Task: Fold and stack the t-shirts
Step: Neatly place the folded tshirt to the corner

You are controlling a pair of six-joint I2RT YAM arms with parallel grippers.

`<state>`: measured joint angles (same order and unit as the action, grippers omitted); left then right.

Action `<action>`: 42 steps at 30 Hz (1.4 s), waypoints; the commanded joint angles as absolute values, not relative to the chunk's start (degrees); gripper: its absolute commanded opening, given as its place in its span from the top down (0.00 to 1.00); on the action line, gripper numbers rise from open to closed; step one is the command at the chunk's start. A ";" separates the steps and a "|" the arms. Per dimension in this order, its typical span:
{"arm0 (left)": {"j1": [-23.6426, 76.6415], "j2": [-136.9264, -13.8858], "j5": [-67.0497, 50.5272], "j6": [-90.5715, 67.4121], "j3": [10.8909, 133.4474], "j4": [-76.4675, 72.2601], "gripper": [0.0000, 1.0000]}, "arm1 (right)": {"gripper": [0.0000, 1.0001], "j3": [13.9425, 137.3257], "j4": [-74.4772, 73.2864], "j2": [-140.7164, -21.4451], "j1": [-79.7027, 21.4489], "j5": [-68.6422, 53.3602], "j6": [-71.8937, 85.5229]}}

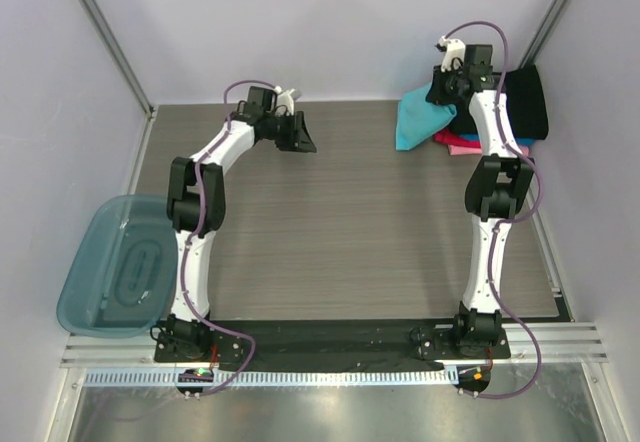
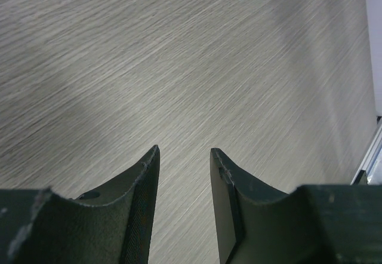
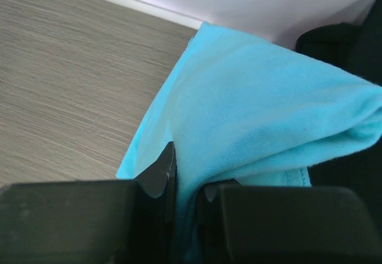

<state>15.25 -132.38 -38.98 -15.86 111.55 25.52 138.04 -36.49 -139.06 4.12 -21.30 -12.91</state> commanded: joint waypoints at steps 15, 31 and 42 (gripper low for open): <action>16.87 -131.57 -41.75 -18.54 114.26 21.53 0.58 | 0.99 150.64 -32.35 -132.45 13.44 -15.82 -18.11; 18.72 -132.89 -41.22 -18.81 114.96 21.45 0.57 | 0.99 151.44 -24.70 -138.16 19.16 -10.73 -16.69; 19.16 -132.28 -40.52 -18.02 113.82 22.41 0.56 | 0.99 151.35 -19.34 -143.17 19.16 -5.81 -17.66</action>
